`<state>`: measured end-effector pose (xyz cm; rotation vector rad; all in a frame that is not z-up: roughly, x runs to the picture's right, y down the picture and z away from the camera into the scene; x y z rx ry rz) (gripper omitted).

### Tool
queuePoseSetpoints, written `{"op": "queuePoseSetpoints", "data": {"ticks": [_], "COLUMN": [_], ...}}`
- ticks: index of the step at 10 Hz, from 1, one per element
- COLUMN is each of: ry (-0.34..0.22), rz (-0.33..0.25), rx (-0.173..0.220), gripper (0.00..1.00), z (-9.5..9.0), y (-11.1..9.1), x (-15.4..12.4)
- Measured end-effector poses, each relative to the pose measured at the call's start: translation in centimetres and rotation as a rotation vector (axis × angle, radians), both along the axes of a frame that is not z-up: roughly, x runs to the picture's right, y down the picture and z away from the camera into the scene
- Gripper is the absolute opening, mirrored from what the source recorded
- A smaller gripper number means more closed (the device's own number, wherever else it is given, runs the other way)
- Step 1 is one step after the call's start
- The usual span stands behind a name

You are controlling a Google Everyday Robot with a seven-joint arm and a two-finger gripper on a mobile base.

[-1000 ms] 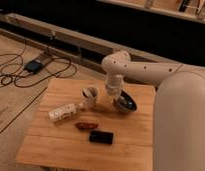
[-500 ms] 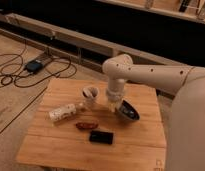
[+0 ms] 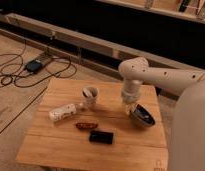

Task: Drag the ceramic bowl in a circle

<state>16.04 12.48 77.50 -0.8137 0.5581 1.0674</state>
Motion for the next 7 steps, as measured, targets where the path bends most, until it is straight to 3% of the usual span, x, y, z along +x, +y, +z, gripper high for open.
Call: {"op": "queuePoseSetpoints", "data": {"ticks": [3, 7], "ry": [0.038, -0.032], "rz": [0.001, -0.034], "rx": [0.041, 0.085], "gripper": [0.00, 0.00], "z": [3.5, 5.7], "y": [-2.8, -5.5], "x": [1.1, -3.7]}}
